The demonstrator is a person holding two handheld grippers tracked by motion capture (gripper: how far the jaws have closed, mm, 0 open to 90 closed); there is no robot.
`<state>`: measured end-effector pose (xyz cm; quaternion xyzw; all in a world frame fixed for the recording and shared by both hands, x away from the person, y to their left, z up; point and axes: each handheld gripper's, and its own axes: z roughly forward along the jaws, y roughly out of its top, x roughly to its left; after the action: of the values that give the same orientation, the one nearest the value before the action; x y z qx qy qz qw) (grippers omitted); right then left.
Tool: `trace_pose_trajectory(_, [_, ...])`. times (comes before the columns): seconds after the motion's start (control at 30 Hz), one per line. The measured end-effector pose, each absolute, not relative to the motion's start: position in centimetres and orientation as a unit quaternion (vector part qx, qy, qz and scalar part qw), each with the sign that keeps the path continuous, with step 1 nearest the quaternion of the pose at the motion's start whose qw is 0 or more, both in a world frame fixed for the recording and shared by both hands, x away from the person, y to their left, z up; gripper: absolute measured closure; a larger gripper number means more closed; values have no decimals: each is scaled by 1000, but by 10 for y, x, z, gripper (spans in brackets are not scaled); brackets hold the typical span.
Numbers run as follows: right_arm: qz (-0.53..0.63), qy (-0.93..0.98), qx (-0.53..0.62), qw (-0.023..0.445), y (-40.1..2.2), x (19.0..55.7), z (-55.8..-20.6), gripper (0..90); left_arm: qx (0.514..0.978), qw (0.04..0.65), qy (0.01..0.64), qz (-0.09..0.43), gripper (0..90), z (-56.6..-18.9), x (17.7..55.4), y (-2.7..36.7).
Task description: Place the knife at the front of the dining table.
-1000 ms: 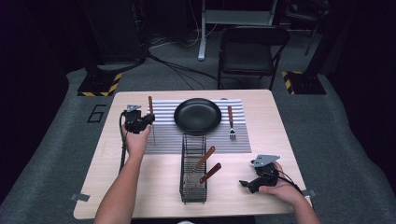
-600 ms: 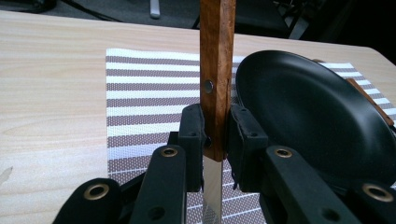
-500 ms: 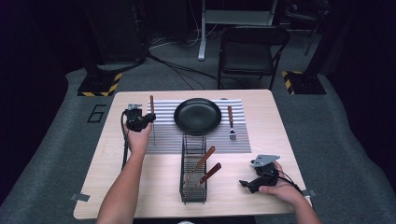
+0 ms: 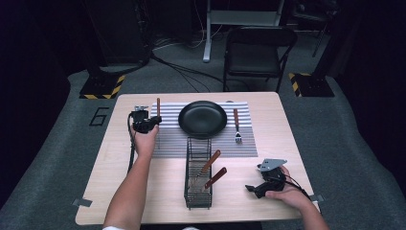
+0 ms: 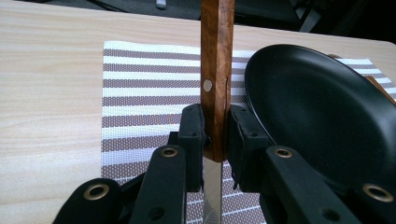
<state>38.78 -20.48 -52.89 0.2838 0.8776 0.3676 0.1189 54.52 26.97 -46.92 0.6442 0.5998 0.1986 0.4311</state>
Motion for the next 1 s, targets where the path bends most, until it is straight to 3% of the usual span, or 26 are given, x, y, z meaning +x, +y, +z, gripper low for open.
trace_pose_trajectory(1.0, [365,880,279,117,-205,388,-529,0,617,425,645,152,807,-506,565,271])
